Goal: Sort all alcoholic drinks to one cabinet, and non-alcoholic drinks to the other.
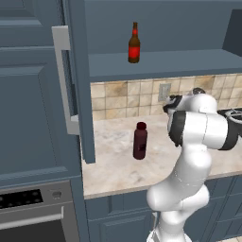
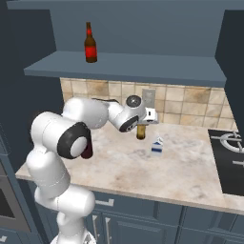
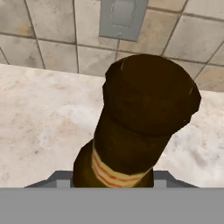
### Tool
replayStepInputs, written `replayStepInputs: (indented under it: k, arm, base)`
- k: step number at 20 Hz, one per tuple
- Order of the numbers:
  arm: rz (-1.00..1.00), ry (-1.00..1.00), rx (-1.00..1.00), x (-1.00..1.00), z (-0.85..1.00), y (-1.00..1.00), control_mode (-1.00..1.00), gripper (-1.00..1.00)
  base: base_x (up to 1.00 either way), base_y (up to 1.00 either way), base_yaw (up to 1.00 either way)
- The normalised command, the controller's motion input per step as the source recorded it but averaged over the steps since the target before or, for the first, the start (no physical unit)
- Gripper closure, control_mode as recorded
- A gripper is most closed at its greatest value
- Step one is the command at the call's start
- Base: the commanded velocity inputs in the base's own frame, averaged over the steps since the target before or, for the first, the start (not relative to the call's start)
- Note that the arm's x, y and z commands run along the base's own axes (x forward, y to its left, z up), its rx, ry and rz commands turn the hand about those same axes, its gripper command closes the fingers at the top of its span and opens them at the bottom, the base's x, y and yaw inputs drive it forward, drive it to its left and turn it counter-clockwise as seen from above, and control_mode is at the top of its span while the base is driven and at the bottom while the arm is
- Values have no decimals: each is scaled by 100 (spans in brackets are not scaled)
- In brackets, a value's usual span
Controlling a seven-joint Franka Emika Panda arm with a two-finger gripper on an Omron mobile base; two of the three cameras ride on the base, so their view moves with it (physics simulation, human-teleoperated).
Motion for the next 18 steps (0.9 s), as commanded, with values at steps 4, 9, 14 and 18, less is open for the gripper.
replayStepInputs:
  k: [4, 9, 14, 18]
  arm:
    - [-1, 0, 0, -79, 100, 11, -100, 100]
    - [0, 0, 0, -77, 100, 25, -100, 100]
    - [0, 0, 0, -50, 100, 35, -100, 100]
    - [0, 0, 0, -19, 100, 33, -100, 100]
  base:
    - [0, 0, 0]
    - [0, 0, 0]
    - [0, 0, 0]
    - [0, 0, 0]
